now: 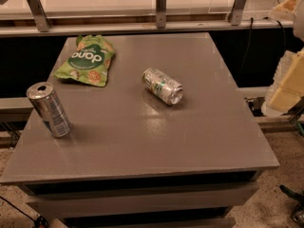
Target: Place 7up can upright
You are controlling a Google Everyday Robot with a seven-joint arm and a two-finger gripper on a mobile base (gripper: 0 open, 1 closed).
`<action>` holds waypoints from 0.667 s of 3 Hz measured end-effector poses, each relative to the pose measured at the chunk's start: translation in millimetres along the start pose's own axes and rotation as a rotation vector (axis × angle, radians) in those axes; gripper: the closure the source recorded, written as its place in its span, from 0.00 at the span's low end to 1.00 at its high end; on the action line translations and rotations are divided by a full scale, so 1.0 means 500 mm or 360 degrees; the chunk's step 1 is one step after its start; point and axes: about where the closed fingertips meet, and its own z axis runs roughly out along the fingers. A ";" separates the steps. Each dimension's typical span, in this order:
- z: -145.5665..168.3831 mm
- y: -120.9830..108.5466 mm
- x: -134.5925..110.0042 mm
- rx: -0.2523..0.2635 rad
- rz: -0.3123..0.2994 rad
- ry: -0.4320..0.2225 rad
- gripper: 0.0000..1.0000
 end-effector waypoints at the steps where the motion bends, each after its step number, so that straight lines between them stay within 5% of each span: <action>1: 0.000 0.000 0.000 0.0000 0.0000 0.0000 0.00; 2: 0.014 -0.016 -0.029 -0.0015 -0.0010 -0.0034 0.00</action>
Offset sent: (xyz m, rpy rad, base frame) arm 0.0341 0.0252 -0.0113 0.0437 0.0357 0.0335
